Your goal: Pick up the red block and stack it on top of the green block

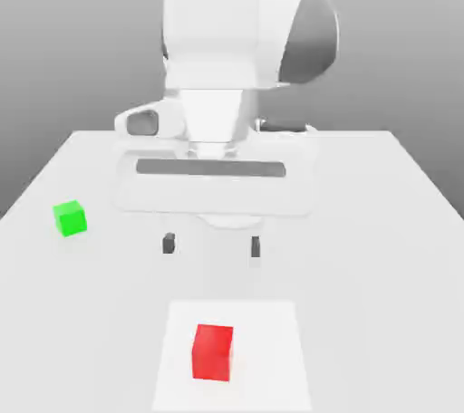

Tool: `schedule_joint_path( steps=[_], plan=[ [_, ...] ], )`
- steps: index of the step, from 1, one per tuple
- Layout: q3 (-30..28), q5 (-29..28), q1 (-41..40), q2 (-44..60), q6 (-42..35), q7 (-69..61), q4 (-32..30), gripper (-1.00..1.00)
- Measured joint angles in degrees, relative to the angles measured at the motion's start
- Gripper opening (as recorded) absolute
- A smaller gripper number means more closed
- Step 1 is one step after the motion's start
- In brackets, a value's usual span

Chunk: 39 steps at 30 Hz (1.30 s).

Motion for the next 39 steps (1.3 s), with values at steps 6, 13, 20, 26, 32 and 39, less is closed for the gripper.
schedule_joint_path(
  steps=[6,13,20,26,32,39],
  plan=[
    [0.0,0.6,-0.4,12.5,7.4,0.0,-2.6,0.0],
    [0.3,0.8,-0.7,20.3,13.9,-0.2,-1.6,-1.0],
    [0.4,0.5,-0.8,15.4,9.8,0.1,-2.4,-1.0],
    [-5.2,-2.3,-7.6,6.4,3.9,7.5,-5.3,-1.0],
    [-11.7,-7.4,-22.9,0.5,2.4,22.2,-9.3,-1.0],
    [-19.2,-11.9,-37.4,-6.0,1.0,38.4,-14.0,-1.0]
  ],
)
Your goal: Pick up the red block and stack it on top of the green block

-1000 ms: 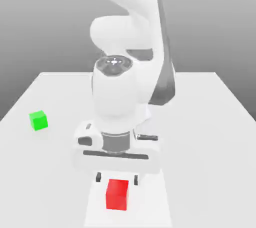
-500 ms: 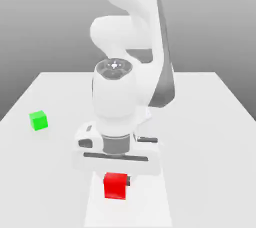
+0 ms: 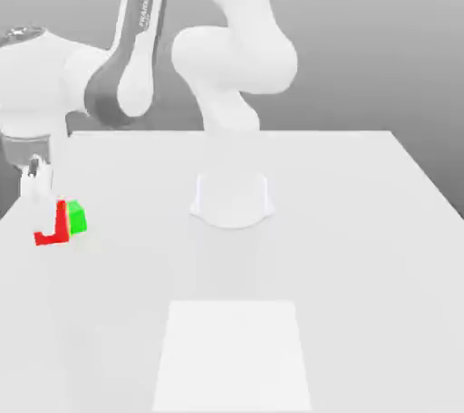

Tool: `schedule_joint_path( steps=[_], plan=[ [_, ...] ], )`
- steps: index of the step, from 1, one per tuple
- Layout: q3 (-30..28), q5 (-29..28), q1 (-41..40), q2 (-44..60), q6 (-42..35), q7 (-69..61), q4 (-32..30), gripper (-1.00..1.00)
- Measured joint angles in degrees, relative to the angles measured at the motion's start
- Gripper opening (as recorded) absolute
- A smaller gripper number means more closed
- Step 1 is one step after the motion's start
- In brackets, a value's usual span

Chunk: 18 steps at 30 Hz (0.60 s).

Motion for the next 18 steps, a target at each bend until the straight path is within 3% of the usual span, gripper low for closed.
schedule_joint_path(
  steps=[6,8,12,15,16,18],
  plan=[
    [-6.3,-2.3,-13.6,-4.9,-0.8,12.5,-4.1,-1.0],
    [-7.7,-1.1,-14.6,-3.5,1.0,13.3,-4.5,-1.0],
    [-9.3,4.7,-12.5,2.7,6.9,9.7,-4.5,-1.0],
    [-8.6,12.4,-11.1,8.2,11.9,4.4,-4.4,-1.0],
    [-7.4,15.7,-11.4,10.2,13.5,2.1,-4.4,1.0],
    [-7.4,15.7,-11.1,10.2,13.5,2.1,-4.4,1.0]
  ],
)
